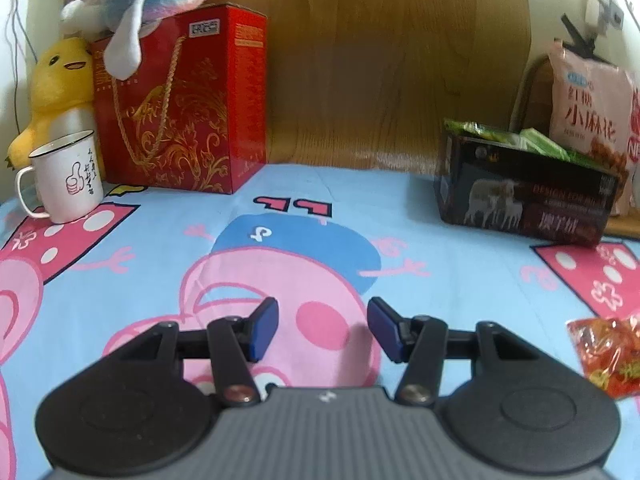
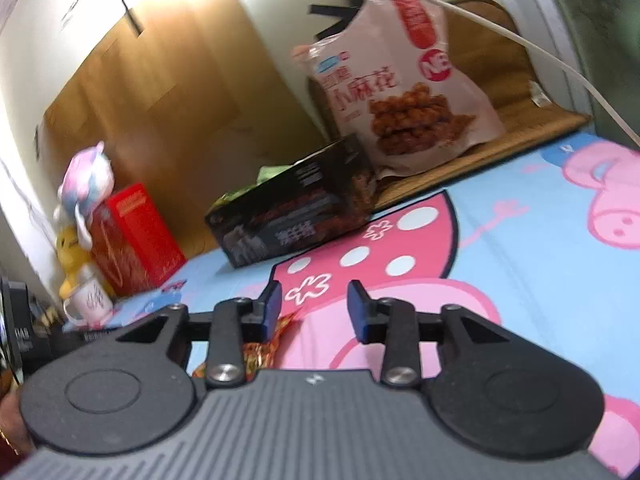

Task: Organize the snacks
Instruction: 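Reposition both grippers around the red spicy snack bag, then close both grippers on the red spicy snack bag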

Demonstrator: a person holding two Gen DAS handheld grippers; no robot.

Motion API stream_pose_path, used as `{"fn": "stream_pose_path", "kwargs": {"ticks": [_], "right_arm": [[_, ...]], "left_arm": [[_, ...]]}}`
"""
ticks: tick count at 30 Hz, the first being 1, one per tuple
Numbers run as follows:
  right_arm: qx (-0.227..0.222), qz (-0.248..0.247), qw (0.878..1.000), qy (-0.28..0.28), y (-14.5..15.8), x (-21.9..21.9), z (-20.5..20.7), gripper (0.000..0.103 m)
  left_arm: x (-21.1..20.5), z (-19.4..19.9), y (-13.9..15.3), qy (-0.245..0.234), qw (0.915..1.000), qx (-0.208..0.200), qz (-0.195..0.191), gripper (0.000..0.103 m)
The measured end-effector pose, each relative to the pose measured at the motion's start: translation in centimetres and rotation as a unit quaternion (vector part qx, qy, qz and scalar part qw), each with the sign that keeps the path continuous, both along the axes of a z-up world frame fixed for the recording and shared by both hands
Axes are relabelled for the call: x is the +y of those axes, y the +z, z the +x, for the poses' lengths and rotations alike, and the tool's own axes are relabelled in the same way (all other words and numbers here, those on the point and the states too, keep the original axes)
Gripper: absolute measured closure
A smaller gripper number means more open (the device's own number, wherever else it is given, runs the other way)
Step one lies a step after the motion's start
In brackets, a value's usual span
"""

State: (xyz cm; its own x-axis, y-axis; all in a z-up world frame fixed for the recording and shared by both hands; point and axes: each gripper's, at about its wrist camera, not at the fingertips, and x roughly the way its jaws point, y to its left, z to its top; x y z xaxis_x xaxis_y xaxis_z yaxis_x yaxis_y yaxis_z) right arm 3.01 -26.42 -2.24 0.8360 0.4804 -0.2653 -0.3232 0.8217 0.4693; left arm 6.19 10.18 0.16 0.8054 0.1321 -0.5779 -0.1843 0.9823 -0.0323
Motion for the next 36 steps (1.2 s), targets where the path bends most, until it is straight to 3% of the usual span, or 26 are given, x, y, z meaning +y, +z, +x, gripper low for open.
{"fn": "stream_pose_path", "kwargs": {"ticks": [4, 8, 19, 26, 30, 32, 34, 35, 36], "right_arm": [[0.0, -0.006, 1.0, 0.015, 0.0, 0.2, 0.0, 0.059], [0.005, -0.009, 1.0, 0.023, -0.1, 0.3, 0.1, 0.059], [0.031, -0.014, 0.999, 0.037, -0.2, 0.7, 0.5, 0.059], [0.048, -0.024, 0.997, 0.057, -0.3, 1.2, 1.1, 0.06], [0.064, -0.025, 0.995, 0.075, -0.5, 1.5, 1.5, 0.061], [0.07, -0.031, 0.994, 0.084, -0.5, 1.8, 1.8, 0.064], [0.07, -0.039, 0.992, 0.096, -0.5, 2.3, 2.0, 0.073], [0.074, -0.041, 0.991, 0.105, -0.6, 2.5, 2.0, 0.084], [0.076, -0.043, 0.99, 0.113, -0.6, 2.8, 2.1, 0.086]], "left_arm": [[-0.3, -0.8, 0.0, -0.022, 0.999, 0.002, -0.038, 0.053], [-1.4, -1.7, 0.0, -0.058, 0.997, -0.001, -0.052, 0.052], [-1.7, -1.7, -0.1, -0.078, 0.9948, 0.002, -0.066, 0.041], [-1.9, -2.1, 0.0, -0.083, 0.994, -0.005, -0.072, 0.044], [-3.3, -2.2, 0.0, -0.125, 0.9871, 0.001, -0.1, 0.047], [-4.4, -2.1, -0.1, -0.157, 0.9795, 0.005, -0.126, 0.048], [-5.5, -1.9, -0.1, -0.188, 0.9702, 0.008, -0.152, 0.048], [-6.1, -1.7, -0.2, -0.204, 0.9649, 0.013, -0.165, 0.048], [-6.6, -1.6, -0.3, -0.22, 0.959, 0.016, -0.178, 0.048]]}}
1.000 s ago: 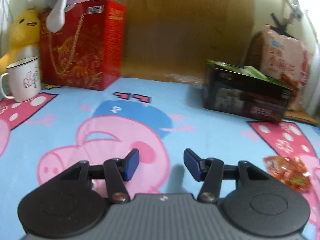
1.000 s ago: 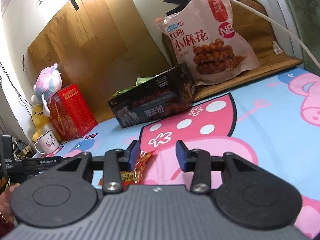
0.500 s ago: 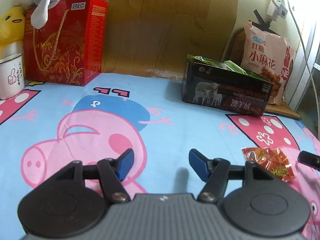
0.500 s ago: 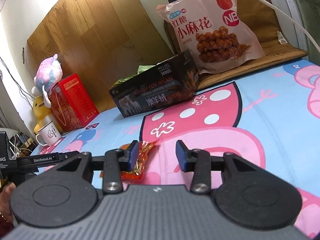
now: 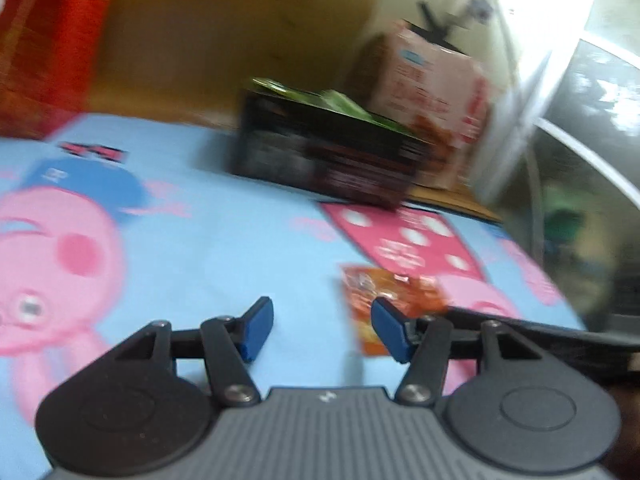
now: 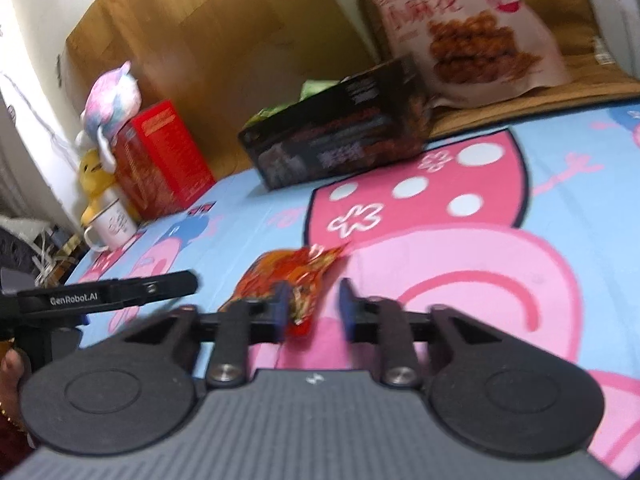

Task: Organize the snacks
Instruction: 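Close both grippers on the red spicy snack bag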

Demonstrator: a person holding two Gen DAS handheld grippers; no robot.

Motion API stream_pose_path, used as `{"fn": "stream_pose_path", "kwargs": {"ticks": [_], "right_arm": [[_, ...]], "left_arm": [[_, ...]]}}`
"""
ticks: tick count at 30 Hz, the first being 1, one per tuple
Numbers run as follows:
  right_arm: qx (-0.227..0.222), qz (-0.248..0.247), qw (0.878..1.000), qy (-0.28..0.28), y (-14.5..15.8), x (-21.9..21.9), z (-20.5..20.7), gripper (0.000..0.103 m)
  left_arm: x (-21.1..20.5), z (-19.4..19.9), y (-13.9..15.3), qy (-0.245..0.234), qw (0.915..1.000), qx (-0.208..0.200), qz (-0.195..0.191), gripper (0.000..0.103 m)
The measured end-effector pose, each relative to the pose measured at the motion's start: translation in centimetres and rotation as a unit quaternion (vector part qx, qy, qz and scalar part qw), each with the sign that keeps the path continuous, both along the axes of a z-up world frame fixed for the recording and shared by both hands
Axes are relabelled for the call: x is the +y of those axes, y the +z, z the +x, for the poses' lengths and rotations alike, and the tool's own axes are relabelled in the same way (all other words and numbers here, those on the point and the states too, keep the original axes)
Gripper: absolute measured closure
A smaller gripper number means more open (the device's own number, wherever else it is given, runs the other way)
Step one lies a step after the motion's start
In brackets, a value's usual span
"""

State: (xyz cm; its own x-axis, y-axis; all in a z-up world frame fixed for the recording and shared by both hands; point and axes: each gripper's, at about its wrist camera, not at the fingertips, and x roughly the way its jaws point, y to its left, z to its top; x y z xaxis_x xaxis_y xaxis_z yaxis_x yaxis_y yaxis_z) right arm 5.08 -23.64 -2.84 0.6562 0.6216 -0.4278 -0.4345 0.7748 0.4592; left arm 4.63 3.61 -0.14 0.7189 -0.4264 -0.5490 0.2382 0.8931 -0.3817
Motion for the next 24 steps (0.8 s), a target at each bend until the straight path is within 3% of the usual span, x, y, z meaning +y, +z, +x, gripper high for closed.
{"fn": "stream_pose_path", "kwargs": {"ticks": [3, 6, 9, 10, 11, 13, 15, 22, 24], "right_arm": [[0.007, 0.004, 1.0, 0.024, -0.1, 0.5, -0.1, 0.092], [0.017, 0.015, 0.999, 0.029, -0.1, 0.4, 0.0, 0.093], [0.026, 0.026, 0.999, 0.03, -0.2, 0.2, 0.2, 0.094], [0.026, 0.026, 0.999, 0.03, -0.2, 0.2, 0.2, 0.094], [0.025, 0.024, 0.999, 0.03, -0.1, 0.2, 0.1, 0.094], [0.022, 0.022, 0.999, 0.027, -0.1, 0.3, 0.0, 0.094], [0.021, 0.023, 0.999, 0.019, 0.0, 0.2, 0.0, 0.094], [0.022, 0.026, 0.999, 0.009, 0.0, 0.1, -0.2, 0.094], [0.022, 0.027, 0.999, 0.009, 0.0, 0.0, -0.2, 0.094]], "left_arm": [[-0.8, 0.4, -0.3, -0.033, 0.9983, 0.017, -0.045, 0.045], [-0.4, 0.5, -0.4, -0.031, 0.9972, 0.022, -0.065, 0.045], [0.9, 1.1, -0.9, -0.026, 0.9917, 0.043, -0.119, 0.047], [1.2, 1.4, -1.0, -0.024, 0.9902, 0.048, -0.129, 0.051], [1.3, 1.5, -1.0, -0.018, 0.99, 0.051, -0.13, 0.056], [1.1, 1.5, -1.0, -0.005, 0.9928, 0.051, -0.108, 0.084], [1.0, 1.5, -1.1, 0.005, 0.9947, 0.053, -0.088, 0.094], [1.4, 1.2, -1.3, -0.002, 0.9934, 0.046, -0.105, 0.094], [1.6, 1.0, -1.2, -0.02, 0.9909, 0.039, -0.128, 0.094]]}}
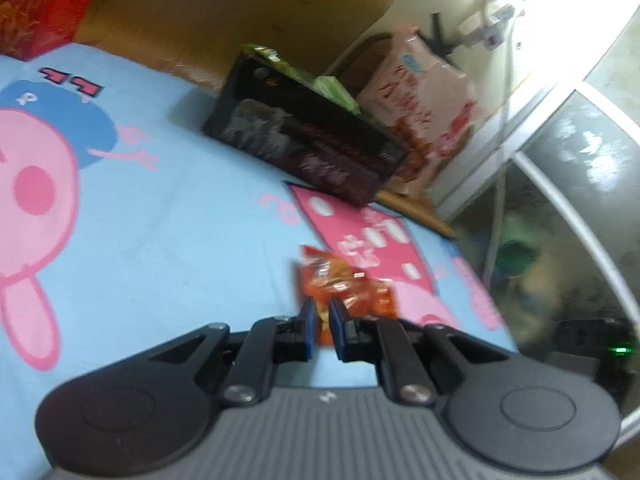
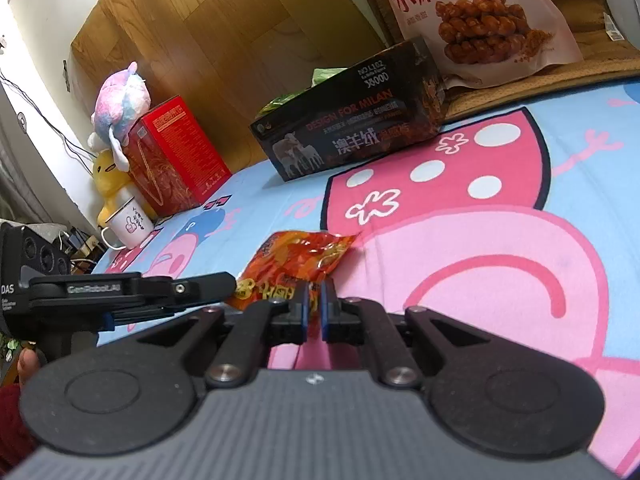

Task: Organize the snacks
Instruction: 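Close both grippers on the red spicy snack bag, then lift the red snack bag and carry it over the black tin box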

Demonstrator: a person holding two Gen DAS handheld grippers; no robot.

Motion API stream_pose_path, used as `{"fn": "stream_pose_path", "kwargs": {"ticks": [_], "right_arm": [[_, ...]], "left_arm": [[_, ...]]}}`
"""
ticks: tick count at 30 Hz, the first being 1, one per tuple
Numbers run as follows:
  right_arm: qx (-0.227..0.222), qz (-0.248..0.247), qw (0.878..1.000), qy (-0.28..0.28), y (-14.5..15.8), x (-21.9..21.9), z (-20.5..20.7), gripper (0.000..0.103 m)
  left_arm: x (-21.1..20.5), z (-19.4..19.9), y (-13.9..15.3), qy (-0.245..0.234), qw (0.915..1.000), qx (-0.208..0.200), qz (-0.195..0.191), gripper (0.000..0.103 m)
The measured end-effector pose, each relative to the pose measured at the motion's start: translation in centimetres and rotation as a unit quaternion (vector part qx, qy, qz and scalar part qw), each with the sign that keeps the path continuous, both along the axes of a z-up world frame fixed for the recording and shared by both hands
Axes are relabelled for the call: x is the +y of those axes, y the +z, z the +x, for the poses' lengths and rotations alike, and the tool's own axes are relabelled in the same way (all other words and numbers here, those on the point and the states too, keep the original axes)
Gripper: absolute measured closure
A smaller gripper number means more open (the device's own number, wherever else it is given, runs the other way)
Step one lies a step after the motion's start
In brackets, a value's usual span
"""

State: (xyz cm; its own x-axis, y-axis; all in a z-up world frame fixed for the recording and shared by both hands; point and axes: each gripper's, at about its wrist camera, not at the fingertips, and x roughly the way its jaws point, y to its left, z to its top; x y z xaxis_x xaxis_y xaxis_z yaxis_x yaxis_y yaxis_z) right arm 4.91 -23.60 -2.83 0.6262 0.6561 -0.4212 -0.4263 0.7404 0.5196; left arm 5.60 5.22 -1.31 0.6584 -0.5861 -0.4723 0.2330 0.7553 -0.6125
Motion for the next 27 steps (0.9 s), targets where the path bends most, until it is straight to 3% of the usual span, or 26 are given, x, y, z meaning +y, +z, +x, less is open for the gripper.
{"fn": "stream_pose_path", "kwargs": {"ticks": [3, 5, 8, 9, 16, 19, 20, 23, 25, 27], "right_arm": [[-0.002, -0.005, 1.0, 0.001, 0.0, 0.2, 0.0, 0.094], [-0.003, -0.004, 1.0, 0.003, 0.0, 0.2, 0.0, 0.094], [0.0, -0.003, 1.0, 0.001, -0.1, 0.1, 0.1, 0.094], [-0.001, -0.004, 1.0, 0.001, 0.0, 0.1, 0.1, 0.094], [-0.024, -0.008, 1.0, -0.005, 0.2, 0.2, -0.5, 0.095], [-0.023, -0.012, 1.0, -0.008, 0.2, 0.2, -0.4, 0.095], [-0.017, -0.009, 1.0, -0.01, 0.1, 0.1, -0.3, 0.094], [-0.002, 0.006, 1.0, -0.011, -0.1, -0.3, 0.1, 0.09], [0.006, 0.009, 1.0, -0.016, -0.2, -0.4, 0.4, 0.09], [0.015, 0.016, 1.0, -0.006, -0.2, -0.2, 0.9, 0.086]], "left_arm": [[-0.2, 0.2, -0.2, -0.02, 0.9995, 0.002, -0.025, 0.078], [-0.5, 0.3, -0.2, -0.024, 0.9993, 0.002, -0.029, 0.078], [-0.6, 0.5, -0.2, -0.019, 0.9994, 0.001, -0.029, 0.088], [-0.6, 0.6, -0.4, -0.019, 0.9993, 0.004, -0.031, 0.101], [-1.1, 0.1, 0.1, -0.023, 0.9995, -0.009, -0.021, 0.101], [-0.5, 0.4, 0.3, 0.001, 0.9999, 0.001, -0.011, 0.1], [0.2, 0.6, 0.4, 0.016, 0.9998, 0.002, -0.013, 0.098], [1.4, 1.9, 0.6, 0.032, 0.9991, 0.022, -0.019, 0.076], [1.3, 2.9, 0.4, 0.013, 0.9991, 0.032, -0.025, 0.061], [0.6, 3.9, -0.1, -0.011, 0.9988, 0.039, -0.027, 0.056]]}}
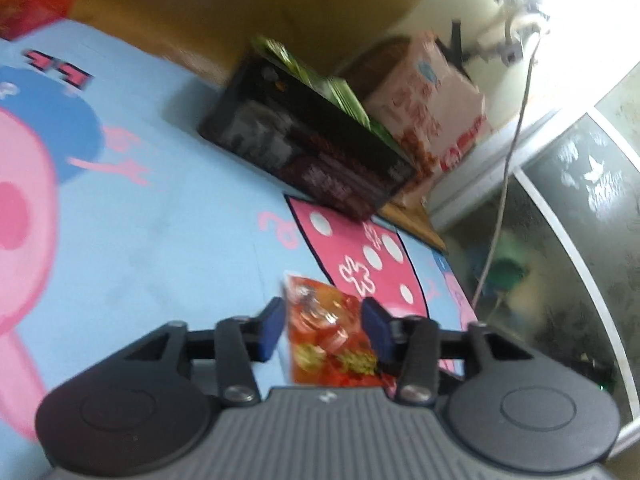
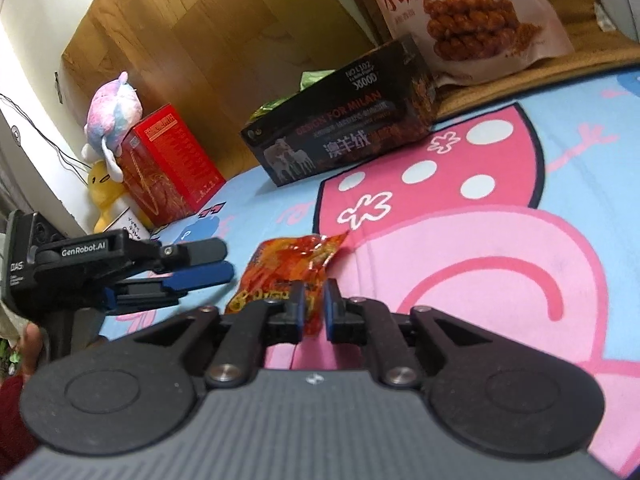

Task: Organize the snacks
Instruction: 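Lift the red snack bag and carry it over the black tin box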

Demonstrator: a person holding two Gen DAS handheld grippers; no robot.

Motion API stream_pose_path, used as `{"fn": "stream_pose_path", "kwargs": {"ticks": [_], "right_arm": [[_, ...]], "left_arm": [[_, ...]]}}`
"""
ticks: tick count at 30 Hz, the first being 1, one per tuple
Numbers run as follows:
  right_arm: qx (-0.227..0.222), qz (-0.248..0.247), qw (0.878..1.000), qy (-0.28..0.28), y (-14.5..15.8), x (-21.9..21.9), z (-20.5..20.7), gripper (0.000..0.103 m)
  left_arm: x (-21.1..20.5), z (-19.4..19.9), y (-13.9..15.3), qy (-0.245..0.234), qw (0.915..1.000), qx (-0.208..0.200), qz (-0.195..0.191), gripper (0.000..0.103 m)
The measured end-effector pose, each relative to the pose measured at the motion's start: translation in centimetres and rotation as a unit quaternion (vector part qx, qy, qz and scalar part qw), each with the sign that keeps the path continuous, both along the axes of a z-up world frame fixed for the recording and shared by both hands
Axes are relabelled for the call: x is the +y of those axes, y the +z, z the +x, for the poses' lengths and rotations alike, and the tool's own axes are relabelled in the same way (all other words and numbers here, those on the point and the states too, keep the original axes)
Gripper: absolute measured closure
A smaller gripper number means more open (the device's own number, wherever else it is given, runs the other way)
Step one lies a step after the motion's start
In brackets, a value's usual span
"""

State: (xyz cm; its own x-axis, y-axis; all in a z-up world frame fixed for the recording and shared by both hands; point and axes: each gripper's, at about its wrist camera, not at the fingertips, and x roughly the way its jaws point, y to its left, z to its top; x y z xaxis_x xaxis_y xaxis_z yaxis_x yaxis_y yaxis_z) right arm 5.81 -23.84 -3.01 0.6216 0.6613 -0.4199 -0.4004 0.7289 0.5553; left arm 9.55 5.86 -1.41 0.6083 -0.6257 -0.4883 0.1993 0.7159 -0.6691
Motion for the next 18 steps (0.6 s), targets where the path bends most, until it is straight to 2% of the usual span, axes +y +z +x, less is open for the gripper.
{"fn": "stream_pose_path", "kwargs": {"ticks": [3, 5, 6, 8, 10, 13, 15, 18], "right_arm": [[0.026, 0.03, 0.999, 0.013, -0.2, -0.1, 1.3, 0.086], [0.035, 0.039, 0.998, 0.019, -0.2, 0.0, 1.9, 0.086], [0.037, 0.042, 0.998, 0.021, -0.2, 0.1, 2.1, 0.086], [0.031, 0.04, 0.998, 0.028, 0.0, 0.3, 2.1, 0.086], [0.013, 0.031, 0.999, 0.027, 0.3, 0.7, 1.6, 0.087], [0.005, 0.045, 0.999, 0.025, 0.5, 0.5, 1.6, 0.088], [0.004, 0.057, 0.998, 0.025, 0.9, 0.5, 1.9, 0.088], [-0.028, 0.056, 0.998, 0.027, 3.0, 0.8, 2.7, 0.088]], "left_arm": [[-0.1, 0.4, -0.4, -0.003, 0.9998, -0.012, -0.013, 0.058], [0.2, 0.3, -0.7, 0.0, 0.9998, -0.009, -0.02, 0.067], [0.3, 0.4, -0.9, 0.002, 0.9997, -0.003, -0.026, 0.08], [0.5, 0.6, -1.2, 0.002, 0.999, 0.004, -0.044, 0.08], [0.6, 0.5, -1.0, 0.004, 0.9989, -0.003, -0.047, 0.086], [0.8, 0.5, -0.4, 0.01, 0.9987, -0.007, -0.049, 0.087], [0.9, 0.7, 0.9, 0.013, 0.9986, -0.017, -0.049, 0.087], [1.0, 1.8, 3.5, 0.016, 0.9978, -0.048, -0.043, 0.087]]}}
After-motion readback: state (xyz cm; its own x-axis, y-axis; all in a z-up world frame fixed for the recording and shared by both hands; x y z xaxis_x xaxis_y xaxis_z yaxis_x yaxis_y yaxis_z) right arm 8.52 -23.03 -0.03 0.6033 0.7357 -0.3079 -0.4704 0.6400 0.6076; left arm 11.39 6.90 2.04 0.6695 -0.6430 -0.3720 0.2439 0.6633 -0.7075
